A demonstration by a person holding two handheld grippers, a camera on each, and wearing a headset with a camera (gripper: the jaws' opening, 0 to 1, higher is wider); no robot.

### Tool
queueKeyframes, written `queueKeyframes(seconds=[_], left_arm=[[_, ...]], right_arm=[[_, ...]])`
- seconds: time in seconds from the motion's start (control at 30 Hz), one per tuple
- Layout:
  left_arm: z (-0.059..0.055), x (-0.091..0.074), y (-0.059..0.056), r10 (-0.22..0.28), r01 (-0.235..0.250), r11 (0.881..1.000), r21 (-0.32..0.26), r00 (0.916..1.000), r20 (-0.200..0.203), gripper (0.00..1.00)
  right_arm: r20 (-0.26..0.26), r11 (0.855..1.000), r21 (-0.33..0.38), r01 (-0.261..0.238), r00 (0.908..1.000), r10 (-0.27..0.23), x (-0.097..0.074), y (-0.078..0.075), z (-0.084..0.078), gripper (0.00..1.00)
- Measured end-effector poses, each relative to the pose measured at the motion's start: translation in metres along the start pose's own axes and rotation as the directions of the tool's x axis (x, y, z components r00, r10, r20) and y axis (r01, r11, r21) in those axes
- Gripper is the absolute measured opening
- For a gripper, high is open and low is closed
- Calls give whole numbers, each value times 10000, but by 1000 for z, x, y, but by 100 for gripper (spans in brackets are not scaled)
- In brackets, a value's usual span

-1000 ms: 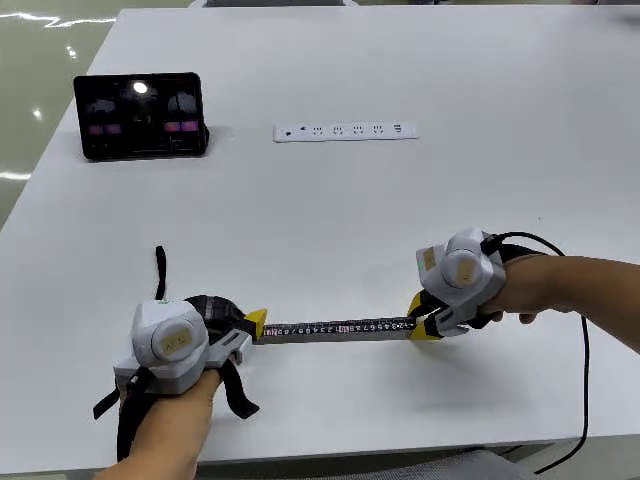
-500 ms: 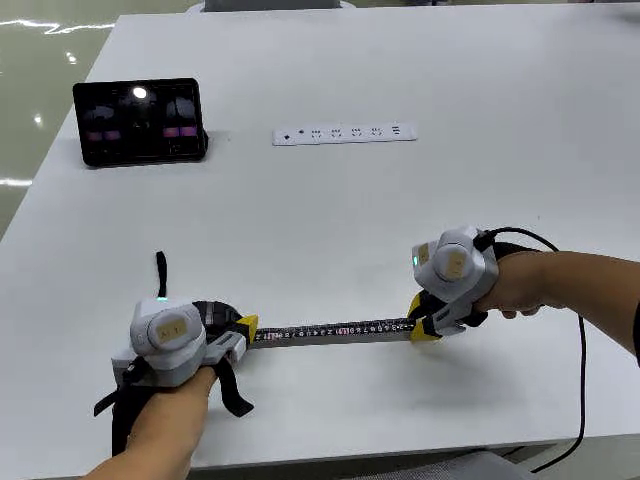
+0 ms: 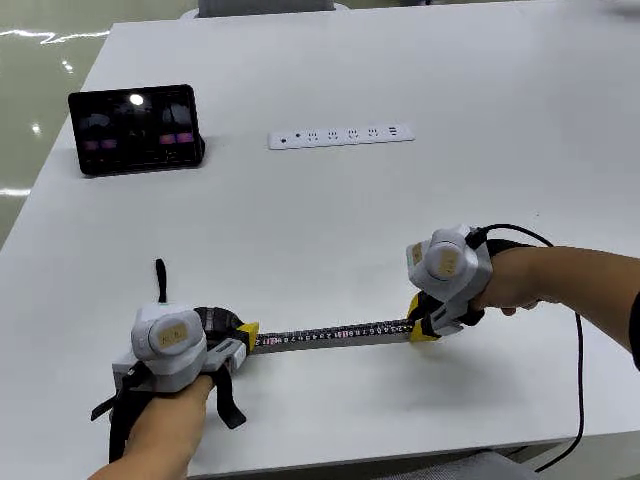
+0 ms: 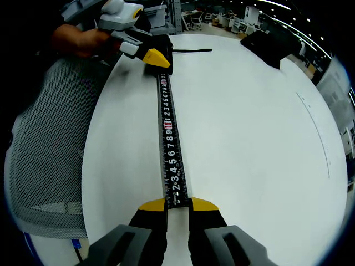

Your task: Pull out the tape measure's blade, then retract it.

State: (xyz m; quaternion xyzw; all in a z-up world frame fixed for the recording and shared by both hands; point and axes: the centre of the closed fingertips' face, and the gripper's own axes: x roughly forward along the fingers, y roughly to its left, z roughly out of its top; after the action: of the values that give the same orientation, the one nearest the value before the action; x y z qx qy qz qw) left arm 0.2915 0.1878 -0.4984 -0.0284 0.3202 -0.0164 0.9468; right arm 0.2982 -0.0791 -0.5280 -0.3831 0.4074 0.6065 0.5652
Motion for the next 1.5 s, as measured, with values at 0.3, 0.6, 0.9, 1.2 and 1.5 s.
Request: queueKeyframes(seconds=[0.3,0.6,0.9,1.2,1.5], left_arm=[[0,1,0,-61,62,10000,69,9999,-133,64],[-1,2,0,-100,101,9999,55,9996,-279,64],[-1,2,0,-117,120,9999,97,9995,-291,64],[-1,2,-1,-142,147,9998,136,9994,-320,64],[0,3,-1,-152,157,9998,146,9993,-338,64]], right_arm=[[-36,9998,67,165,9999,-165,1,-1,2,10],[14,9995,253,204,9998,-204,2,-1,4,10],[-90,9994,266,204,9998,-202,2,-1,4,10],[-313,9996,202,198,9993,-191,2,-1,7,11],[-553,9988,420,265,9982,-241,5,-2,11,11]])
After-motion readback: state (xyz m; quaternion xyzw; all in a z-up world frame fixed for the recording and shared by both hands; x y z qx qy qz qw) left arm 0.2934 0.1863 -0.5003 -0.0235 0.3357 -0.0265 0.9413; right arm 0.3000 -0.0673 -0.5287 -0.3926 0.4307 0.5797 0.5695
